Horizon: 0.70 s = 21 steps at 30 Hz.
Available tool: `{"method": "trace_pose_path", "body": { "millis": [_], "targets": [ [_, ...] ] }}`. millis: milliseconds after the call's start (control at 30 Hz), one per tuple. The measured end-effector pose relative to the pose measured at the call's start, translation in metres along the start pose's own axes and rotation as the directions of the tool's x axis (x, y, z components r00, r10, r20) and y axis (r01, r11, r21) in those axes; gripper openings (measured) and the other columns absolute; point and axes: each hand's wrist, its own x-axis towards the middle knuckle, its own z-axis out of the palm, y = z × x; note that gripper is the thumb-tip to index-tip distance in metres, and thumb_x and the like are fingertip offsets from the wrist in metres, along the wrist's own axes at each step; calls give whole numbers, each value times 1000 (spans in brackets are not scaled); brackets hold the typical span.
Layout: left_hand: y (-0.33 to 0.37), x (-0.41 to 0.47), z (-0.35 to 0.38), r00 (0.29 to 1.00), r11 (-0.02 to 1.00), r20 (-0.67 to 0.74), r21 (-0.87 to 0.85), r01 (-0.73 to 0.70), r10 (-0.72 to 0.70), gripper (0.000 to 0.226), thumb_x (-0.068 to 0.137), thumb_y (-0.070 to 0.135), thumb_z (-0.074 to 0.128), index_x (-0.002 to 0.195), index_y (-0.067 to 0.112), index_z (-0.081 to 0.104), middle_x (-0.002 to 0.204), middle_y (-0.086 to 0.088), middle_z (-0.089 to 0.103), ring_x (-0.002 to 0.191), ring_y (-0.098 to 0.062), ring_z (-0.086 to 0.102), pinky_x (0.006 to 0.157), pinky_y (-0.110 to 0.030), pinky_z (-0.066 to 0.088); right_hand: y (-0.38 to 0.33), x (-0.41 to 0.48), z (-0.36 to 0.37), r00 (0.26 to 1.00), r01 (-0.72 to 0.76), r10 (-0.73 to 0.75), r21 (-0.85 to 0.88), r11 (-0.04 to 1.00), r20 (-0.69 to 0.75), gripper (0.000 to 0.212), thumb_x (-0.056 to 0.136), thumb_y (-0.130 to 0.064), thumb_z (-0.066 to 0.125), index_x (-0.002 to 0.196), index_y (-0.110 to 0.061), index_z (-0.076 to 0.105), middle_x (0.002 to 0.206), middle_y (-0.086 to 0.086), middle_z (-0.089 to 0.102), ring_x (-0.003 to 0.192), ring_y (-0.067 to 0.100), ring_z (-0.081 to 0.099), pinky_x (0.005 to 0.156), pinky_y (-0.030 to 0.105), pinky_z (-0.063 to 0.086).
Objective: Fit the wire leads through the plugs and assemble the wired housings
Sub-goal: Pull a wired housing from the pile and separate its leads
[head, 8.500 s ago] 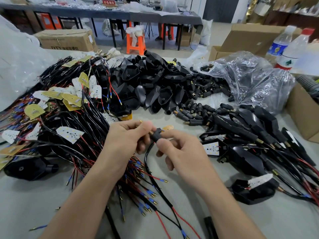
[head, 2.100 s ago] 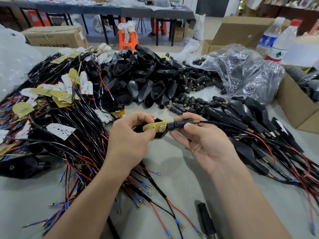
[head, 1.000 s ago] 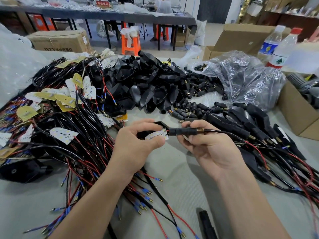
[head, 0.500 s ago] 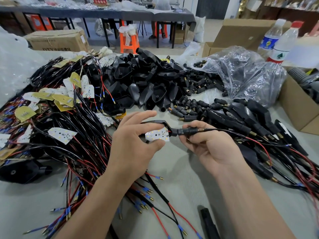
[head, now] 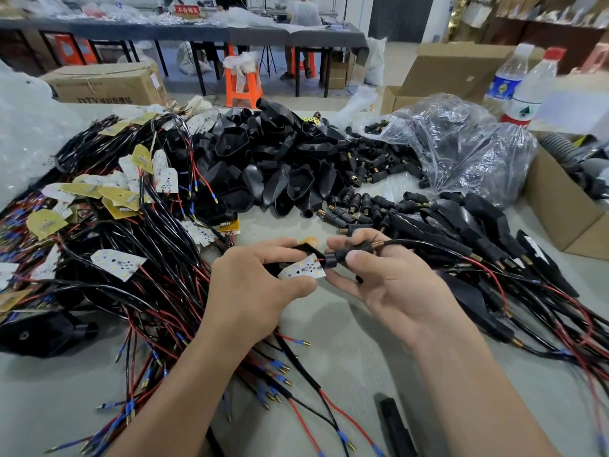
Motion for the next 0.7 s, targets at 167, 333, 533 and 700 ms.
{"method": "trace_pose_path", "body": {
  "millis": [167, 333, 533, 700],
  "targets": [
    [0, -3, 4, 993, 987, 20, 113, -114, 112, 41, 66, 20, 94, 98, 40, 80, 133, 33, 59, 125, 19, 47, 96, -2, 38, 6, 4, 4, 992, 52, -68, -144, 988, -111, 35, 89, 24, 50, 83, -10, 54, 84, 8, 73, 79, 22, 74, 68, 35, 63],
    [2, -6, 6, 903, 849, 5, 338, -406, 429, 24, 70, 9, 91, 79, 30, 82, 135, 14, 64, 137, -5, 46, 112, -6, 21, 9, 5, 5, 966, 108, -170, -292, 950, -195, 33, 87, 24, 56, 82, -9, 58, 79, 6, 73, 71, 17, 72, 63, 28, 61],
    [2, -6, 8, 954, 921, -85, 298, -250, 287, 5, 77, 41, 81, 76, 35, 80, 115, 24, 68, 121, 4, 49, 97, -4, 30, 10, 6, 5, 954, 112, -176, -254, 961, -245, 35, 85, 26, 55, 79, -8, 57, 77, 8, 69, 63, 15, 68, 56, 21, 56],
    [-4, -2, 8, 992, 850, -92, 526, -22, 83, 48, 92, 67, 51, 72, 34, 79, 130, 23, 66, 128, -3, 42, 85, -27, 25, 6, 6, 3, 963, 132, -173, -197, 971, -205, 37, 87, 26, 51, 80, -10, 55, 76, 7, 69, 58, 15, 64, 57, 22, 56]
  ]
}}
